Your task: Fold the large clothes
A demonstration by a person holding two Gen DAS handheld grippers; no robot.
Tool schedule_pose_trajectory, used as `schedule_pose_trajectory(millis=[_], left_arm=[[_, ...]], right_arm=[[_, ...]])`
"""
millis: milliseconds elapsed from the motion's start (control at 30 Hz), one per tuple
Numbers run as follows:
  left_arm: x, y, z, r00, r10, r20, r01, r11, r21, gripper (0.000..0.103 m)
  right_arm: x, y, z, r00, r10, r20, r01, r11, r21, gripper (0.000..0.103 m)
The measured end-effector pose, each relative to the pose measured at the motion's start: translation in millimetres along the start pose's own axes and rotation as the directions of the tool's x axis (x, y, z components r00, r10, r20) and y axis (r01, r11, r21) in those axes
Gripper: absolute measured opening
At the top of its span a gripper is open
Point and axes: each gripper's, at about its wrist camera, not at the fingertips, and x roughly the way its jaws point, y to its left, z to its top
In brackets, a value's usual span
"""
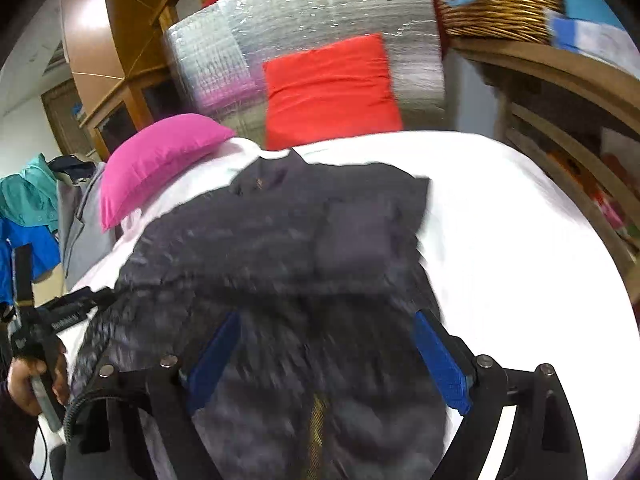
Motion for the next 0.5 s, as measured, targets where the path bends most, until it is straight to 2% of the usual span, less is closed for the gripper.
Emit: schedule_pose_trajectory(millis=[100,200,267,400,500], left_arm=[[1,-1,-4,0.999,0.006,-0.036,-0.007,1.000,-0.020,0.080],[3,-13,1,1.000,-0.007,-0.029,0.006,1.000,-0.017,0.080],[6,-29,8,1.000,-0.015,-0.021,0.015,1.000,0.011,0.080],[24,-71,27,0.999,-0.044,0.012,0.043,0.996,0.081,0.080],[43,-106,42,0.997,-0.067,0.033,0.062,0.989,0.134,0.080]], right_arm=[[1,-11,-10,1.000,-0.009,-0.030,0.011,0.999,0.046,0.091],[6,-17,-7,1.000,-0.005,-0.025,0.006,0.998,0.067,0.090],[18,-29,3,0.999,0.038,-0.032,-0.034,0.992,0.122,0.091],[50,-66,34,0.997,0.073,-0.023,-0.065,0.967,0.247,0.091],[88,-100,63,0.990,0.139,-0.037,-0.116,0.924,0.365,0.091]])
